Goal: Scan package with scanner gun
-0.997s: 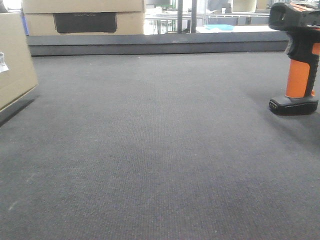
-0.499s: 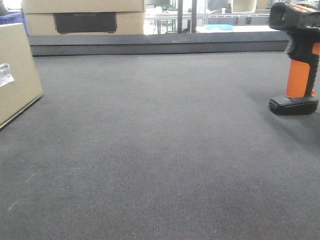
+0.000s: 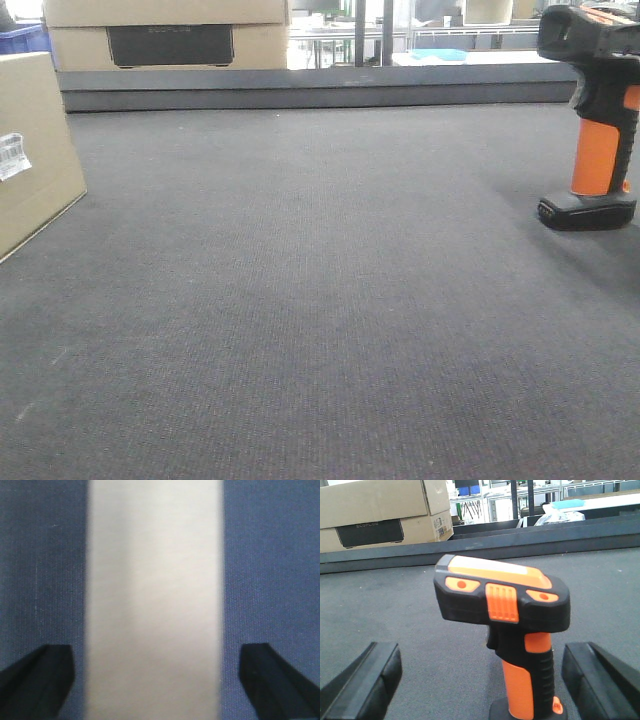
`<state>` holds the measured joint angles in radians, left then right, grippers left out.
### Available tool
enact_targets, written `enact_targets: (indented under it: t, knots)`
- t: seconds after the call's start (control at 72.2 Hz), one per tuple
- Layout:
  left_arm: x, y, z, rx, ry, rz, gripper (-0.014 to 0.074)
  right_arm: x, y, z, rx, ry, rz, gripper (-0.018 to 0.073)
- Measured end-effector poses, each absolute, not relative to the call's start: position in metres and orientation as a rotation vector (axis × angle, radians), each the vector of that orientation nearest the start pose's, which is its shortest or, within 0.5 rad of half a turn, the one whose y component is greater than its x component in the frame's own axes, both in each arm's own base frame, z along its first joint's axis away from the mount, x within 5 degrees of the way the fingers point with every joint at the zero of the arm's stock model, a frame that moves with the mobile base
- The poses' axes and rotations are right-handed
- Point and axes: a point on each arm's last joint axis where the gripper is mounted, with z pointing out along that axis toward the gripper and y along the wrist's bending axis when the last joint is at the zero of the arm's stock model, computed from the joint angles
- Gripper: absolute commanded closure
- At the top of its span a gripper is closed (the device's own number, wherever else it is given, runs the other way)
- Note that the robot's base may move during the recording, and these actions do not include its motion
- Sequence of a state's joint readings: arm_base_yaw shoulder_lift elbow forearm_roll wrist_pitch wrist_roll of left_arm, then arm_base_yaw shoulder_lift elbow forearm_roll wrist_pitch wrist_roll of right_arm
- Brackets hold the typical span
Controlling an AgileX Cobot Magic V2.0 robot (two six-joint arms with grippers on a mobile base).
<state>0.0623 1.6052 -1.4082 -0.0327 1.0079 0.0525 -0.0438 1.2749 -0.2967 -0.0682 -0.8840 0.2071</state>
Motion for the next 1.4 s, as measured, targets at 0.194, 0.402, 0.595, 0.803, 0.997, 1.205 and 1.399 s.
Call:
enact_targets:
  t: [0.194, 0.402, 0.595, 0.803, 0.997, 1.205, 1.399]
  knots:
    - [0.335, 0.019, 0.323, -0.023, 2.672, 0.007, -0.0013, 0.218, -0.005, 0.225, 0.122, 1.573, 0.134, -0.0001]
    - [0.307, 0.018, 0.365, -0.014, 2.535, 0.028, -0.0001, 0.21, -0.005, 0.236, 0.121, 1.563, 0.129, -0.0001]
    - [0.271, 0.016, 0.406, -0.013, 2.392, 0.037, 0.0188, 0.197, -0.005, 0.245, 0.124, 1.584, 0.12, -0.0001]
    - [0.247, 0.011, 0.418, -0.025, 2.311, -0.014, 0.0706, 0.177, -0.005, 0.261, 0.124, 1.571, 0.109, -0.0001]
    - [0.232, 0.004, 0.408, -0.07, 2.18, -0.129, 0.0708, 0.156, -0.005, 0.267, 0.136, 1.631, 0.093, -0.0001]
    - [0.204, 0.004, 0.38, -0.127, 1.973, -0.135, 0.0708, 0.136, -0.005, 0.272, 0.143, 1.652, 0.083, 0.0034]
    - [0.166, 0.006, 0.346, -0.156, 1.826, -0.109, 0.0708, 0.126, -0.005, 0.273, 0.148, 1.668, 0.078, 0.046]
